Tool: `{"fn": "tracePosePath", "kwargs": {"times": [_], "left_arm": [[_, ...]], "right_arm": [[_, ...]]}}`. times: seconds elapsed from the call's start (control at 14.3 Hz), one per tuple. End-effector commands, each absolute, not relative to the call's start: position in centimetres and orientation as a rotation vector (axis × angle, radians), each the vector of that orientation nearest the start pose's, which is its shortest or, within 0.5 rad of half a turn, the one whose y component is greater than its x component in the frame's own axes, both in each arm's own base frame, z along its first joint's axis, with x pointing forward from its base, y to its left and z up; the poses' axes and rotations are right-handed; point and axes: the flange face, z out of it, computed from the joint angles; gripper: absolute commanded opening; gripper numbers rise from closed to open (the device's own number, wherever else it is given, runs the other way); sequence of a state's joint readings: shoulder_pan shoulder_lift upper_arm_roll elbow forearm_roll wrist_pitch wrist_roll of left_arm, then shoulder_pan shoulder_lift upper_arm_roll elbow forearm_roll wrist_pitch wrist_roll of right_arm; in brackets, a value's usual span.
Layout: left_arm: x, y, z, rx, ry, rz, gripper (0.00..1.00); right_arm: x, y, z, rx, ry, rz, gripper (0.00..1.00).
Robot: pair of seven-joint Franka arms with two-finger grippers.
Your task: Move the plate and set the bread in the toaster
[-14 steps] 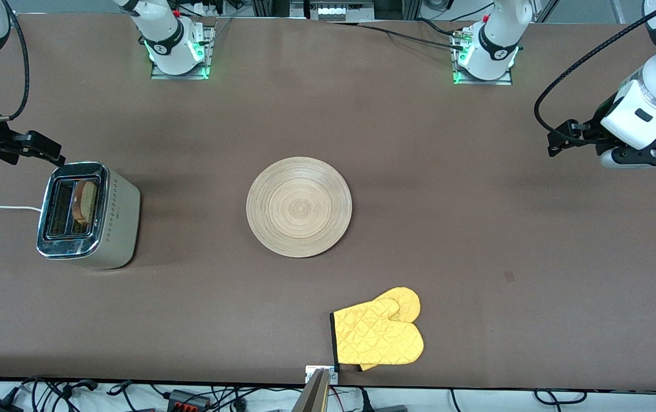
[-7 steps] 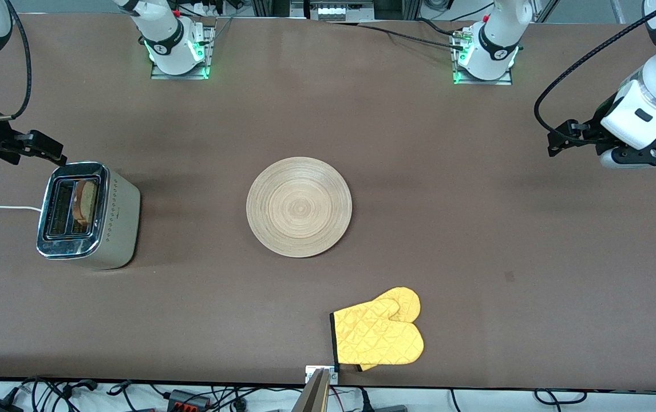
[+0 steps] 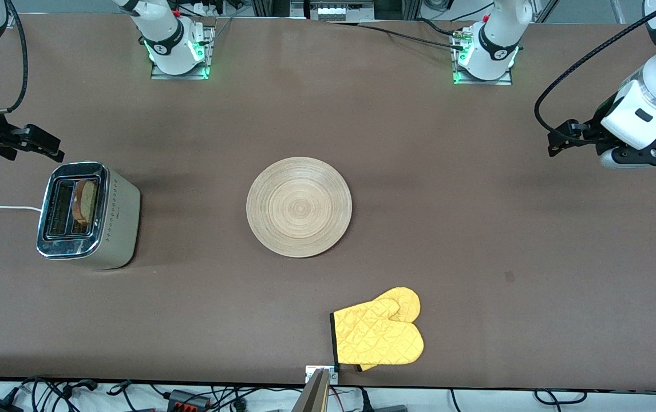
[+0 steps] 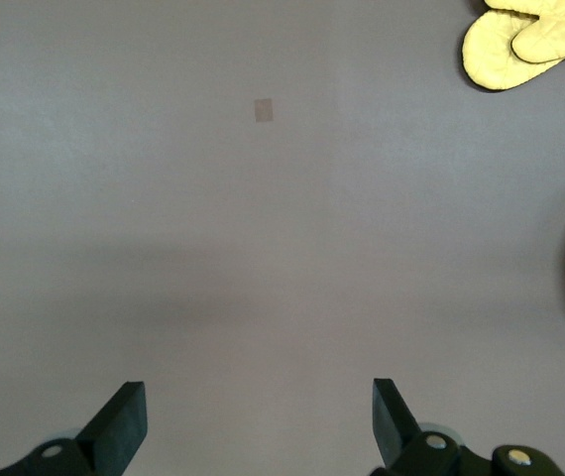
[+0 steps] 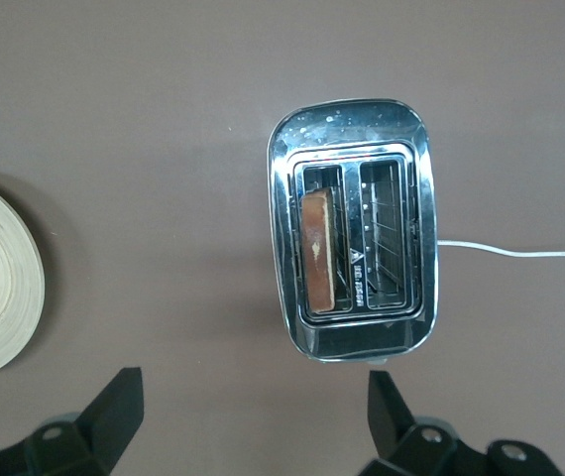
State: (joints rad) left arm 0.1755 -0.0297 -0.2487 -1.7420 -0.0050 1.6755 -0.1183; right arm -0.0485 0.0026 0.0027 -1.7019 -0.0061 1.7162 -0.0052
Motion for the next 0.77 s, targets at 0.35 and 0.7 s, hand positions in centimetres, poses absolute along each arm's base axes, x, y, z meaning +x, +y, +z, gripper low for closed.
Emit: {"fn": "tracePosePath", "kwargs": {"times": [0.35, 0.7], "left_arm": [[54.4, -4.1, 57.4, -3.146, -0.086, 0.080, 1.00], [54.4, -3.9, 57.3, -3.146, -0.091, 0.087, 1.00]], "right_arm": [[53.2, -2.9, 58.4, -3.154, 0.051, -0.002, 1.00], [53.4, -2.8, 58.1, -3.143, 0.070, 0.003, 1.00]]}}
